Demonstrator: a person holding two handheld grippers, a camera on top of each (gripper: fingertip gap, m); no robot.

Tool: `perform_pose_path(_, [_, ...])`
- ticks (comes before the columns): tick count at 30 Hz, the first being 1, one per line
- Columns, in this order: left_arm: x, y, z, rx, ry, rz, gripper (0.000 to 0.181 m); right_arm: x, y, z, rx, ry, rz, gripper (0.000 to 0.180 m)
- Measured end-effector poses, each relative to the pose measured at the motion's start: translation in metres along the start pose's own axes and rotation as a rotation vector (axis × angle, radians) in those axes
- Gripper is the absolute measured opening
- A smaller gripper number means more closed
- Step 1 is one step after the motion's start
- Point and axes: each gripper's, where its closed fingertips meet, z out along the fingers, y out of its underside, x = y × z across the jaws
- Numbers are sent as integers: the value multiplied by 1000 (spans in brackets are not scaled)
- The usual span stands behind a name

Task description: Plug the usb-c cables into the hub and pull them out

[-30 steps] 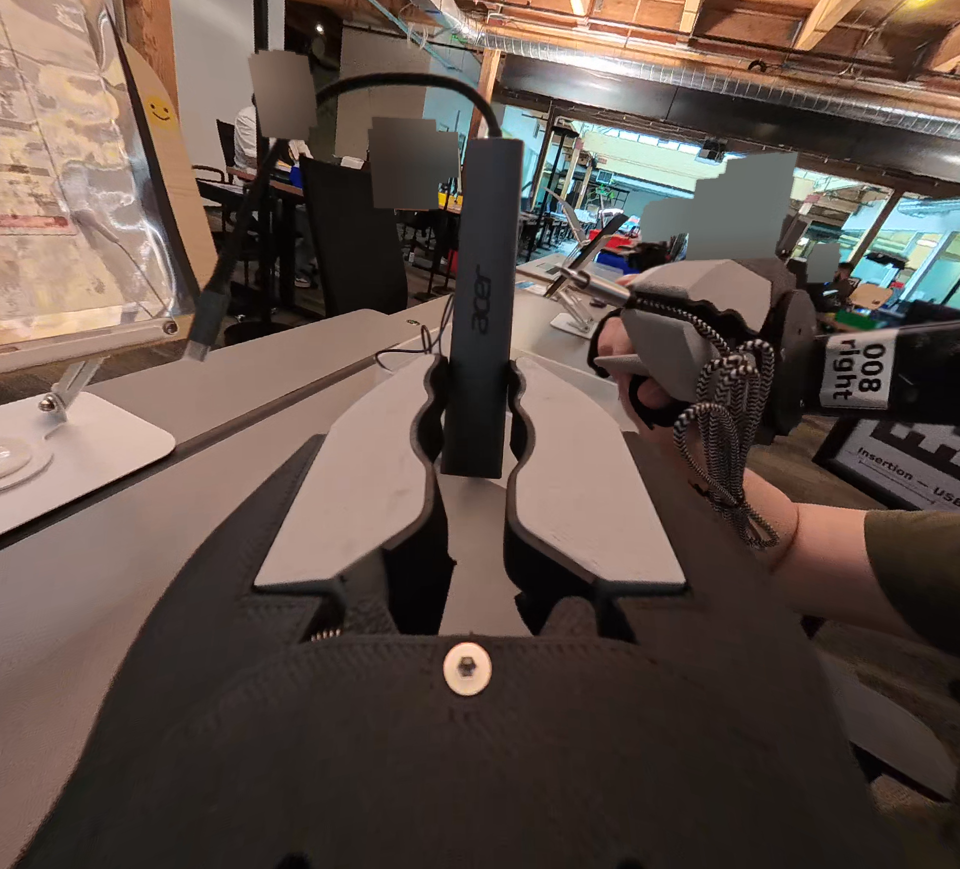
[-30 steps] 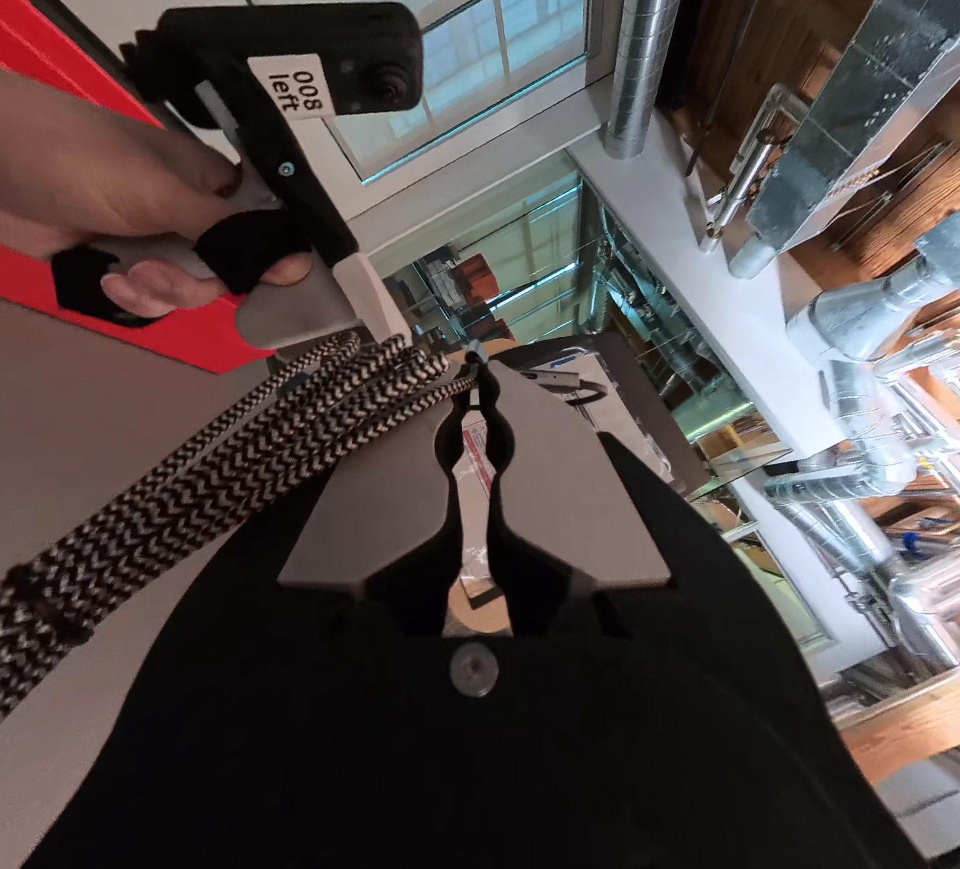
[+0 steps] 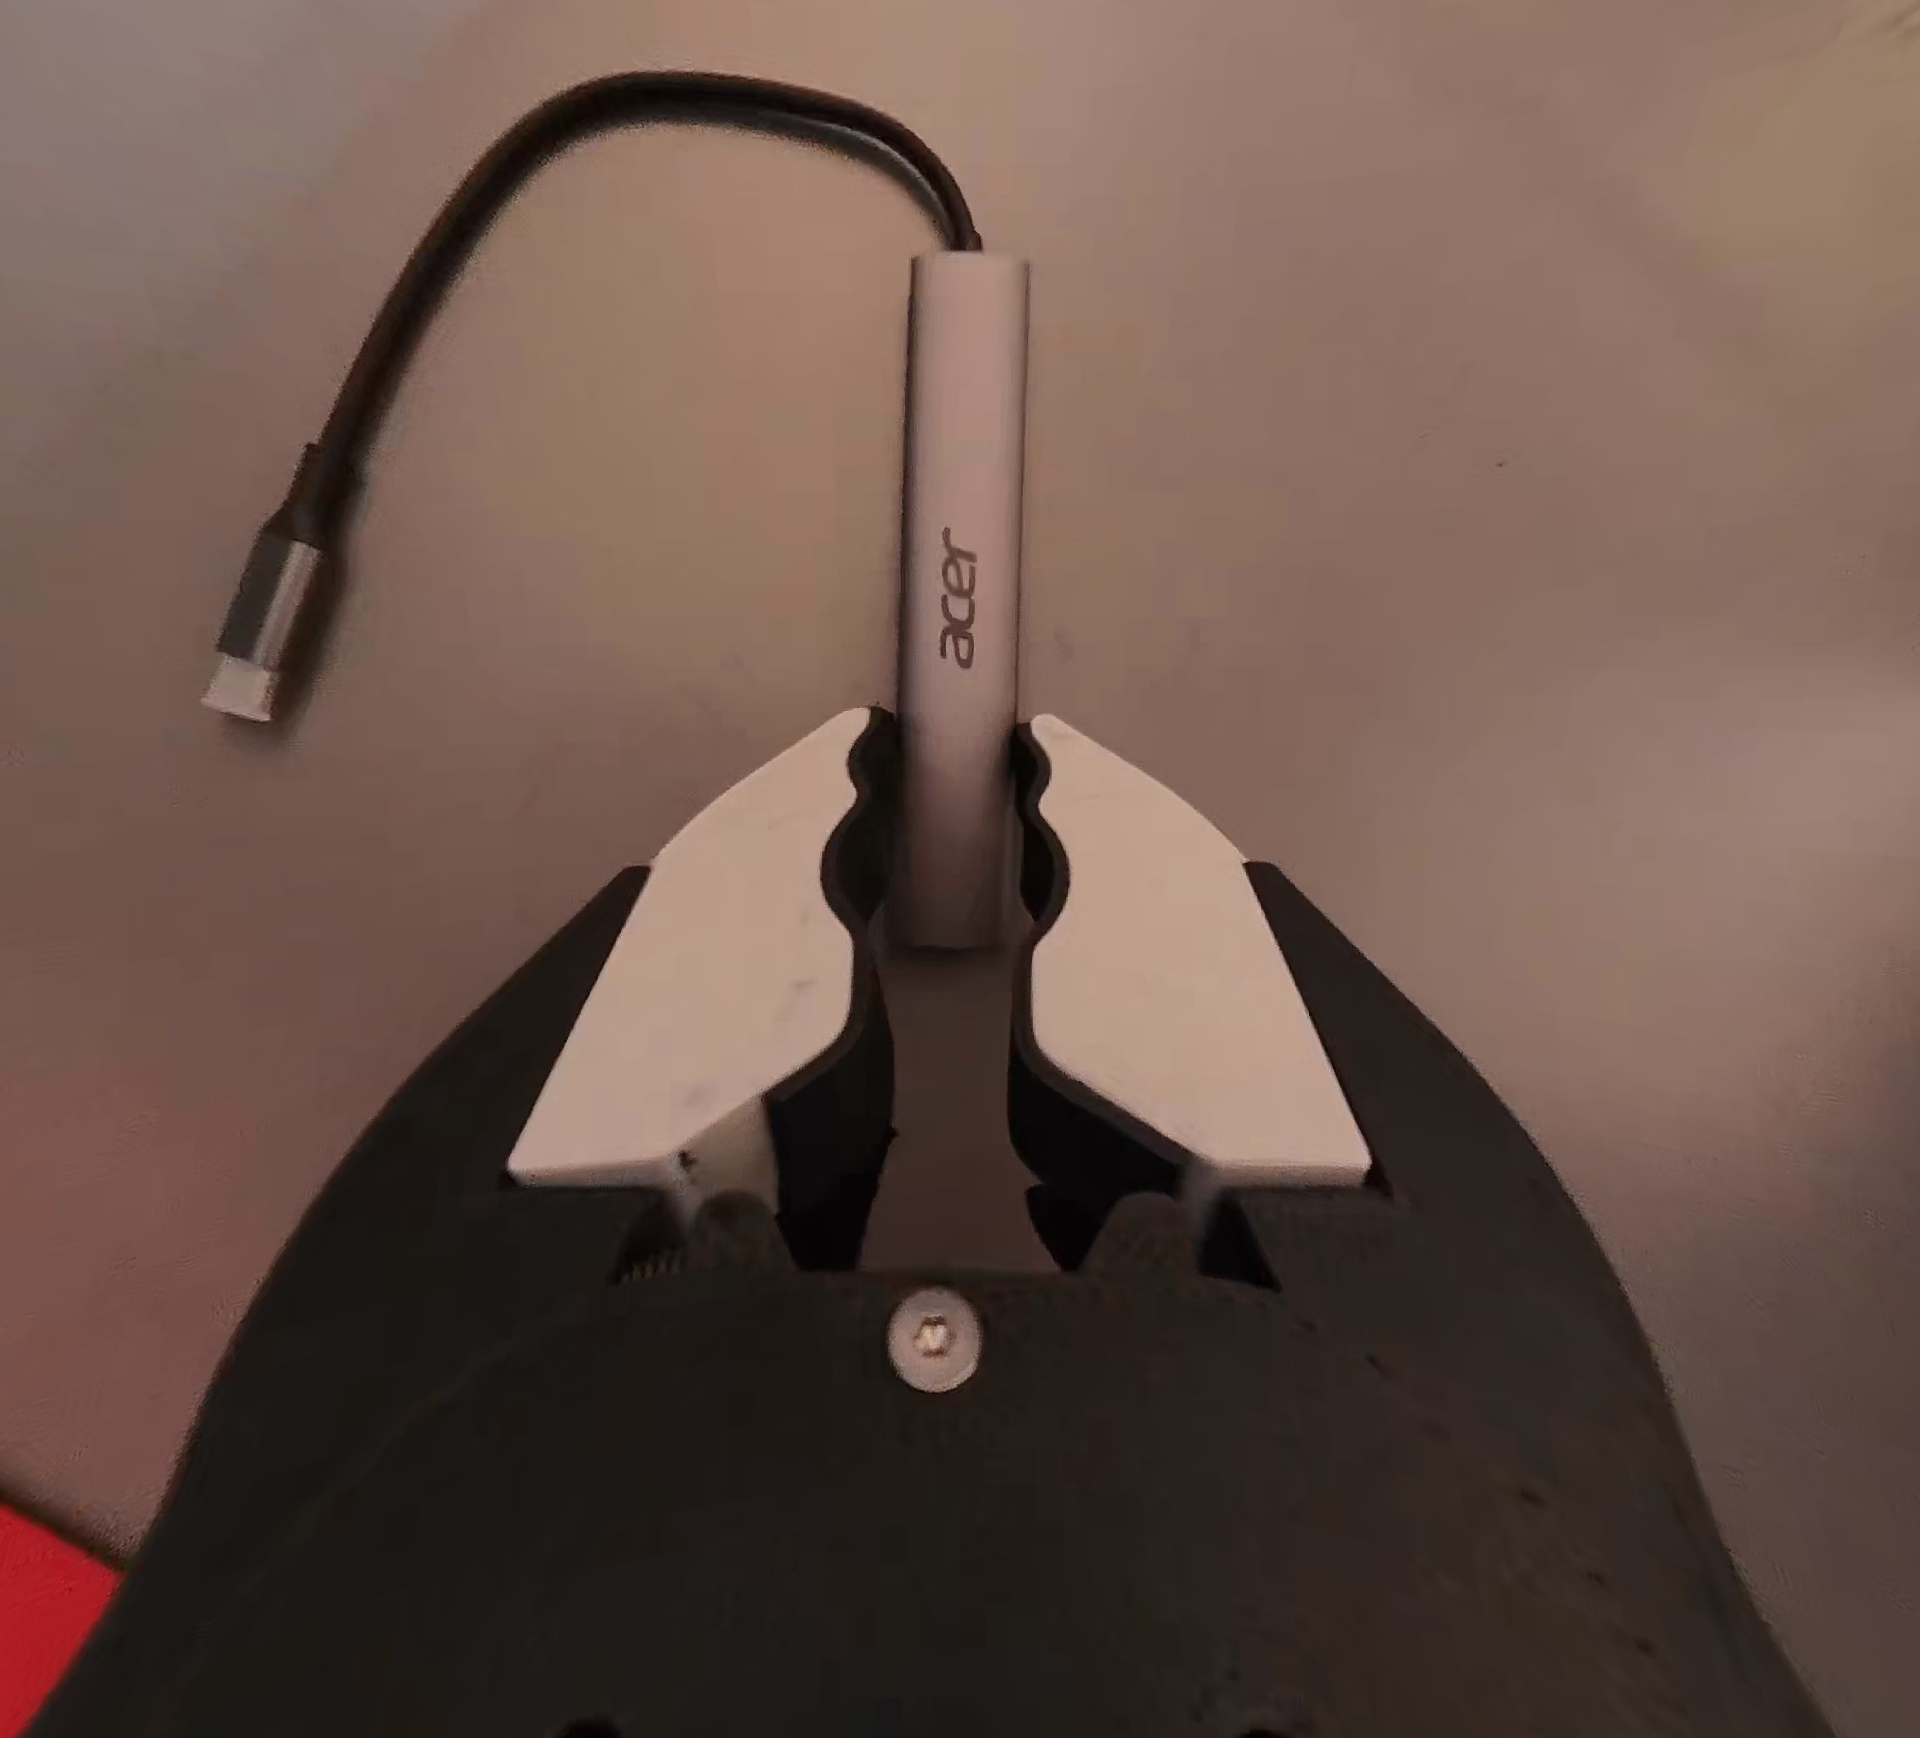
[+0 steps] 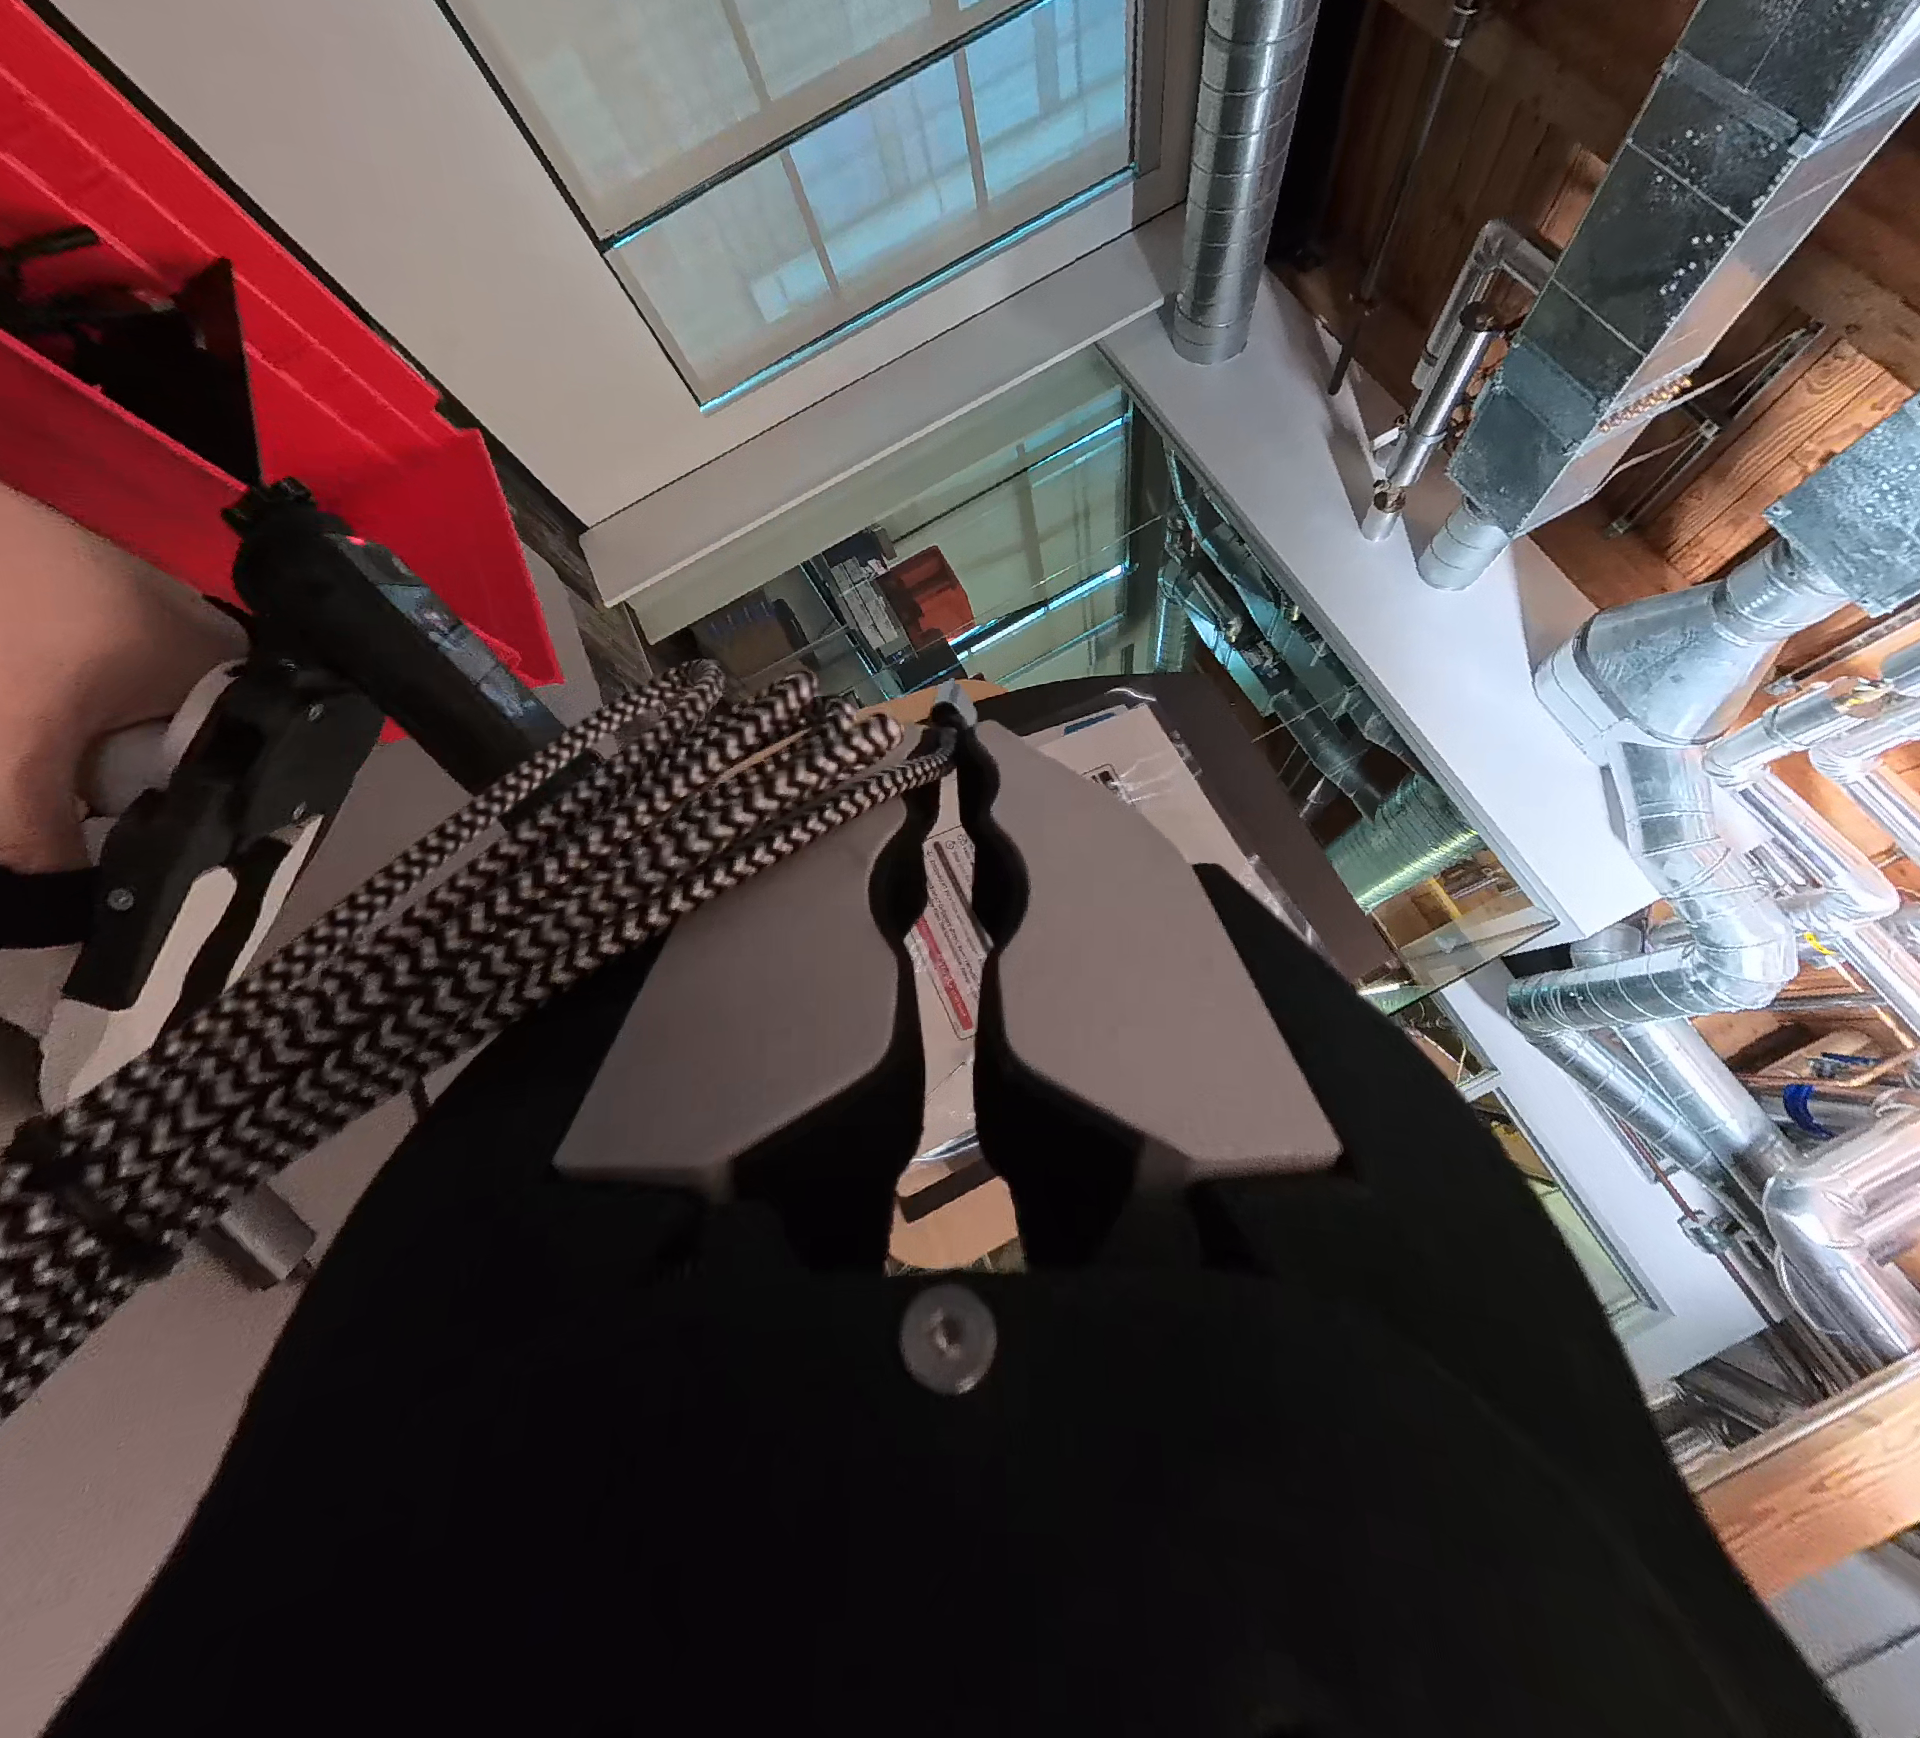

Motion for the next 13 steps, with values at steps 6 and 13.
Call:
perform_pose_path(6, [29, -55, -63, 298, 277, -119, 76, -6, -8, -3, 48, -25, -37, 3])
perform_pose_path(13, [118, -104, -214, 746, 1039, -176, 50, -35, -23, 1, 127, -89, -99, 3])
